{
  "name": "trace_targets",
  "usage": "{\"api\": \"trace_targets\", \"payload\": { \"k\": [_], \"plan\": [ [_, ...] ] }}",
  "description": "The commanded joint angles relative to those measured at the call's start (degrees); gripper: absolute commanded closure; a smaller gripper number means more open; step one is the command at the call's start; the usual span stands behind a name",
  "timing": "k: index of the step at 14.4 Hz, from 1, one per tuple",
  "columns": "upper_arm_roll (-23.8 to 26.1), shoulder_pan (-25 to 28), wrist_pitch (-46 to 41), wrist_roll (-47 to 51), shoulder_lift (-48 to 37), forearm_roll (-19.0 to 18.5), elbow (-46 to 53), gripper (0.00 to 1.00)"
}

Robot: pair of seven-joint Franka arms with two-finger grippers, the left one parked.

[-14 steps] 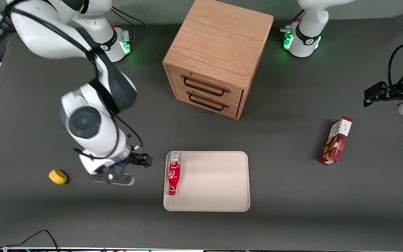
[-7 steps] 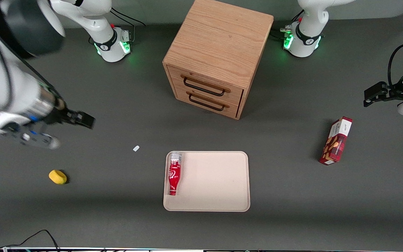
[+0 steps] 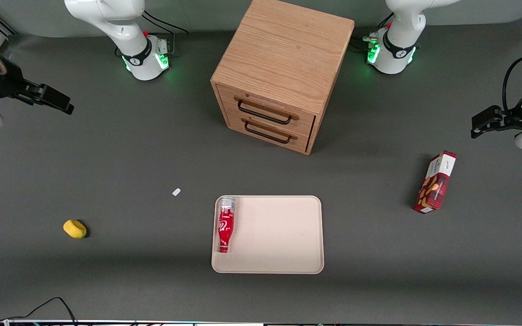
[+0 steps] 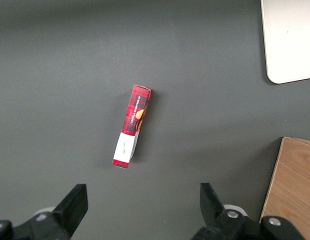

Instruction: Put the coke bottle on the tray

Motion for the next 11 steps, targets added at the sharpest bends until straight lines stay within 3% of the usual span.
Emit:
{"api": "trace_targets", "payload": {
  "k": [1, 5, 11],
  "plan": [
    [-0.46, 0.09, 7.59, -0.84, -10.81, 1.59, -16.18, 0.0],
    [-0.46, 0.53, 11.39, -0.66, -15.23, 1.68, -22.38, 0.0],
    [-2.12, 0.61, 8.51, -0.14, -8.21, 3.44, -12.38, 0.0]
  ]
}}
